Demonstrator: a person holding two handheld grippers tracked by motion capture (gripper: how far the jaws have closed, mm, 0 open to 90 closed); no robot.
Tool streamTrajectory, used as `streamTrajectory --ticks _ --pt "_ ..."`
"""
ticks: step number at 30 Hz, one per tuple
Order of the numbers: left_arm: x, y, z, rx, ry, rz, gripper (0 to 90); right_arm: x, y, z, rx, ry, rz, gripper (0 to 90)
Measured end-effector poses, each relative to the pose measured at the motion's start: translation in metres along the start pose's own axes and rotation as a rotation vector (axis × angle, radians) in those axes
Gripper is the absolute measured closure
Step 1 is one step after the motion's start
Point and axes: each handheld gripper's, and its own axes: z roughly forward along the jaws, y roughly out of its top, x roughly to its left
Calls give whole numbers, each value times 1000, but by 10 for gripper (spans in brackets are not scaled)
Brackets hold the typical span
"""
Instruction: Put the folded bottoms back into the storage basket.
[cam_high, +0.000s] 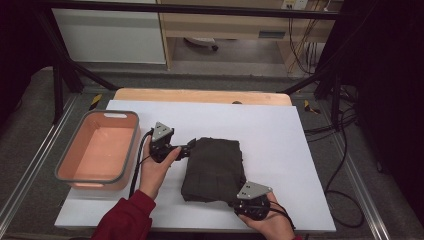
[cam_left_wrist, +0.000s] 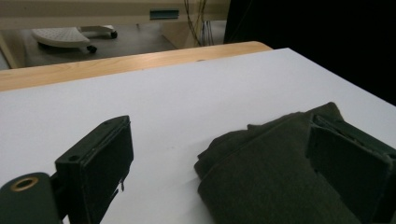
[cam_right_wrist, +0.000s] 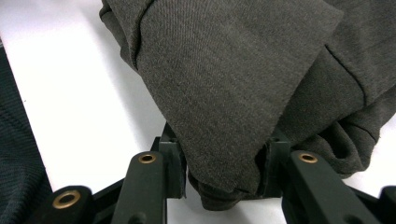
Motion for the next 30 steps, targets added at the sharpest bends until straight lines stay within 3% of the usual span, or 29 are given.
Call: streamTrajectory --ticks 3,7,10,15,20,30 --pt "-3 0 6 7 5 19 79 -2 -1 0 -3 12 10 621" --pt "-5 -3 14 49 3 9 95 -2 -1 1 -7 15 15 617" --pt "-6 -7 20 75 -12 -25 154 -2 -2 1 -9 17 14 612" --pt "-7 -15 32 126 -19 -16 153 -2 -2 1 -8 16 13 609" --pt "-6 -26 46 189 -25 -54 142 -2 -2 1 -7 12 6 607" --pt "-3 -37 55 239 -41 -108 134 -1 -1 2 -4 10 1 604"
